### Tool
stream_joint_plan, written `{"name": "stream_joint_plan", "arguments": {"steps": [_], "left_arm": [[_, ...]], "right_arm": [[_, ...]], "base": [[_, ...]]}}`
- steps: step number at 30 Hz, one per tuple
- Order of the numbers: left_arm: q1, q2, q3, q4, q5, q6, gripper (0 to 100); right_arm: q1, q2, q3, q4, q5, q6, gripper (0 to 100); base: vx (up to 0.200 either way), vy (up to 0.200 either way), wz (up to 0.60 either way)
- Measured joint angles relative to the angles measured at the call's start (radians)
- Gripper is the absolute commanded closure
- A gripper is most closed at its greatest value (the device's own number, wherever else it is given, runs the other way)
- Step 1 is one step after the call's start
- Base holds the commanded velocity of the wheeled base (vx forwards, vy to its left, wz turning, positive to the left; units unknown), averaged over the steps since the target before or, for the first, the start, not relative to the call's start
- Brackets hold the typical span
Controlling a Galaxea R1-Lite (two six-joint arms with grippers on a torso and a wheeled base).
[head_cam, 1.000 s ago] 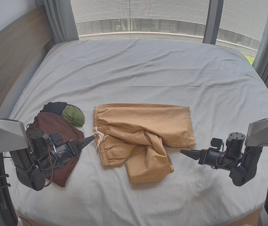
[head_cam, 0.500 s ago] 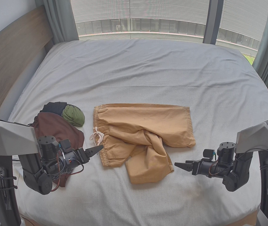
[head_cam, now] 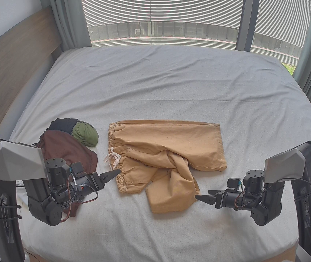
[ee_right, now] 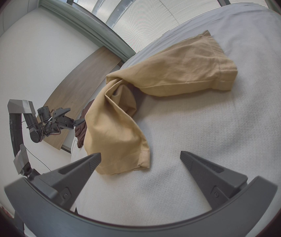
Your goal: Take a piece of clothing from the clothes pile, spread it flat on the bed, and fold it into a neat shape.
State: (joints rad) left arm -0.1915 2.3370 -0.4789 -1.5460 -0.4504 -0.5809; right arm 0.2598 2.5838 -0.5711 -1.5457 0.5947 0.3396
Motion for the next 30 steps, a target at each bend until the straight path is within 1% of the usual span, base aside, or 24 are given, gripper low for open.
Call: {"name": "stream_joint_plan", "arguments": {"steps": [7,14,15,30], "left_arm": [[0.000,0.001,-0.001,0.000,0.000,0.001,0],[0.000,0.000,-0.001,0.000,0.000,0.001,0],[0.000,0.000,-0.001,0.000,0.000,0.001,0],[-0.003,0.003,0.001,-0.002,-0.001,0.001,0]], "right_arm": [[0.029,0.026,-0.020,-0.003,0.000,0.001,0],[0.040,0.037,-0.038,-0.001,0.000,0.001,0],[0.040,0.039,-0.042,-0.001,0.001,0.003,100],[0.040,0.053,-0.064,0.003,0.001,0.006,100]], "base": [[0.000,0.000,0.00],[0.000,0.000,0.00],[0.000,0.000,0.00],[0.000,0.000,0.00]]}}
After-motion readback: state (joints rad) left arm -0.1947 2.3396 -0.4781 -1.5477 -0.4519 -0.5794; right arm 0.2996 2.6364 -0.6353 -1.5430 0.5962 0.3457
